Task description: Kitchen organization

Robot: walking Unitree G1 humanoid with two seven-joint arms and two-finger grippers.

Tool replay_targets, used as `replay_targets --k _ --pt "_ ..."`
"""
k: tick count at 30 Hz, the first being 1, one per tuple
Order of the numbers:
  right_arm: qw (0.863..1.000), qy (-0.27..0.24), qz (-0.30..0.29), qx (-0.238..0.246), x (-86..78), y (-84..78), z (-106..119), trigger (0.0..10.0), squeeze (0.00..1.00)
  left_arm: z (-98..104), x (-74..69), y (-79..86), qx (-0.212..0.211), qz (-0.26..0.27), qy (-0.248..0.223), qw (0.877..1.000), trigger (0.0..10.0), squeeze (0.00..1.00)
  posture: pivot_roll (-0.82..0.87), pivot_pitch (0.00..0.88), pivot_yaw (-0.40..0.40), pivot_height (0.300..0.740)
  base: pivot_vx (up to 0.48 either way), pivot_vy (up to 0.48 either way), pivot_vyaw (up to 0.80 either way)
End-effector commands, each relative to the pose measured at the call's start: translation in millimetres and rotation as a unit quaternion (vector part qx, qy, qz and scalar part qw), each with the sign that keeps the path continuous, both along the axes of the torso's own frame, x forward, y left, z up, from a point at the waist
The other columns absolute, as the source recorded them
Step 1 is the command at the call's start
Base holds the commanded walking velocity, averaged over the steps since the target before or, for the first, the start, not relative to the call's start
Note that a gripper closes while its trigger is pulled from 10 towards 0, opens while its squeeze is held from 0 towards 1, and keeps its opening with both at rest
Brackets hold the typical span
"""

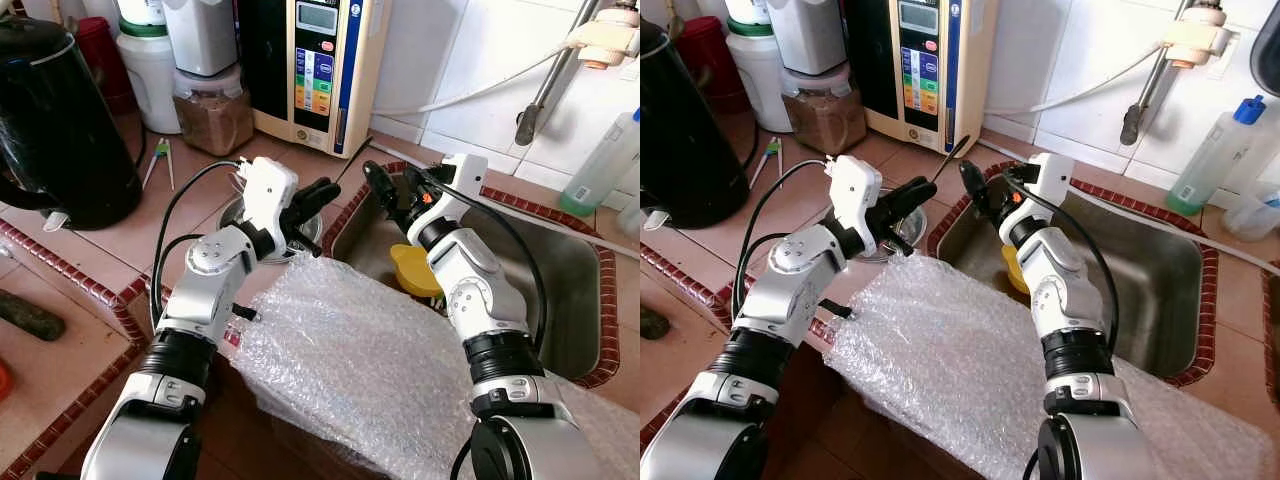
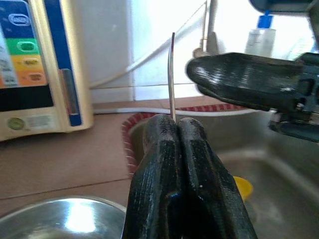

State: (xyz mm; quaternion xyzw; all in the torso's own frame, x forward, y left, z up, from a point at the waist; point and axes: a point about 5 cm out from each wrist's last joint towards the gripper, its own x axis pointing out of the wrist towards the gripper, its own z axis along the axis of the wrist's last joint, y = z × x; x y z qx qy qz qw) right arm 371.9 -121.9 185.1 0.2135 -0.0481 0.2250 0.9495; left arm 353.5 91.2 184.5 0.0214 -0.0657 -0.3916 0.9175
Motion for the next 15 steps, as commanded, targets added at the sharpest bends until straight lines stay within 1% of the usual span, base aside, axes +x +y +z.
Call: replay_targets --k 1,2,3,5,7,12,15 --pt "1.000 -0.017 0.006 0.010 -0.6 -1.3 10 10.0 0.00 4 -4.2 -6.9 0.002 -0.027 -0.004 1.000 0.0 0.00 -0.03 0.015 -0.046 0.740 0.000 0.000 0.00" --pt "0.999 -0.021 0.016 0.019 -1.7 1.5 12 10.0 0.00 2 -7.0 -10.8 0.003 -0.043 0.002 0.999 0.0 0.00 -0.03 0.015 -0.046 0.740 0.000 0.000 0.00" --pt "0.999 -0.021 0.016 0.019 -1.7 1.5 12 10.0 0.00 2 -7.0 -10.8 0.003 -0.043 0.002 0.999 0.0 0.00 -0.03 0.015 -0.046 0.740 0.000 0.000 0.00" --pt "0.998 -0.032 0.044 0.026 -4.8 7.4 15 10.0 0.00 -1 -9.1 -14.2 0.010 -0.052 0.007 0.999 0.0 0.00 -0.03 0.015 -0.046 0.740 0.000 0.000 0.00" --pt "0.998 -0.032 0.054 0.027 -5.8 9.1 15 10.0 0.00 -2 -9.8 -14.8 0.013 -0.053 0.007 0.998 0.0 0.00 -0.03 0.015 -0.047 0.740 0.000 0.000 0.00" --pt "0.998 -0.027 0.055 0.022 -5.5 9.7 14 10.0 0.00 -1 -12.3 -16.7 0.013 -0.064 0.008 0.998 0.0 0.00 -0.03 0.016 -0.048 0.740 0.000 0.000 0.00" --pt "0.997 -0.026 0.064 0.023 -6.4 14.8 13 10.0 0.00 0 -14.0 -18.3 0.012 -0.070 0.012 0.997 0.0 0.00 -0.03 0.016 -0.048 0.740 0.000 0.000 0.00"
